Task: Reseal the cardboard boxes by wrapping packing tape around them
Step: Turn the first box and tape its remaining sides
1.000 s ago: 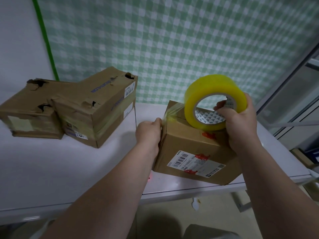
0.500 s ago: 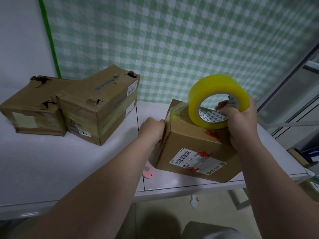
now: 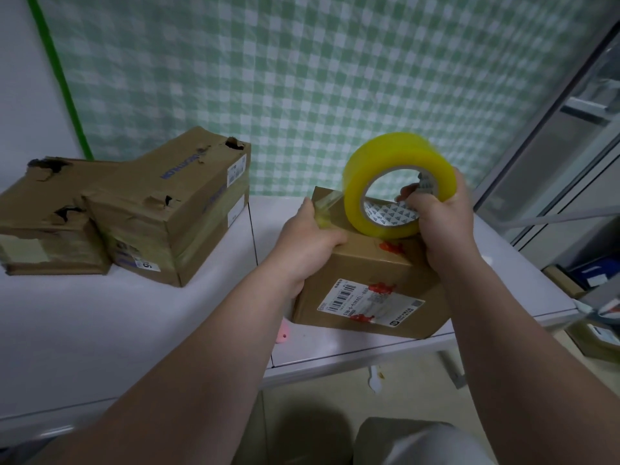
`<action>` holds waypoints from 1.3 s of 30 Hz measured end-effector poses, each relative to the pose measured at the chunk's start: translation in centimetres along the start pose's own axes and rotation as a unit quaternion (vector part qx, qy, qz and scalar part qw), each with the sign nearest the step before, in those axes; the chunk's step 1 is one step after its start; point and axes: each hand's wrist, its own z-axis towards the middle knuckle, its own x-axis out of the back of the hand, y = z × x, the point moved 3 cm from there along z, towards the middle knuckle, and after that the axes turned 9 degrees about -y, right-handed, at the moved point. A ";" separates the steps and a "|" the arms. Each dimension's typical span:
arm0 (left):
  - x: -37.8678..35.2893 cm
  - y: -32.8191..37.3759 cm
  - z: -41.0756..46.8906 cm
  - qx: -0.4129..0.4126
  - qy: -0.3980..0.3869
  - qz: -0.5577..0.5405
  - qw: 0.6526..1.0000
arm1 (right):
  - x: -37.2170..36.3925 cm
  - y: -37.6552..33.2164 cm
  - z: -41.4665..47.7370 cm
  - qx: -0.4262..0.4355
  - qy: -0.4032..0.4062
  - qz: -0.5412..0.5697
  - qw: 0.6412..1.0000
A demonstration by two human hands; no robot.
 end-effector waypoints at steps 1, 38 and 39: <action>0.1 -0.2 0.0 -0.003 0.002 0.013 1.000 | 0.0 0.0 0.0 0.000 0.000 0.000 1.000; -0.1 4.1 1.1 0.114 -0.069 0.341 0.931 | 4.4 -1.3 1.6 0.112 -0.046 -0.311 0.943; -0.1 4.2 1.1 0.117 -0.067 0.353 0.926 | 4.5 -1.4 1.6 0.115 -0.045 -0.317 0.940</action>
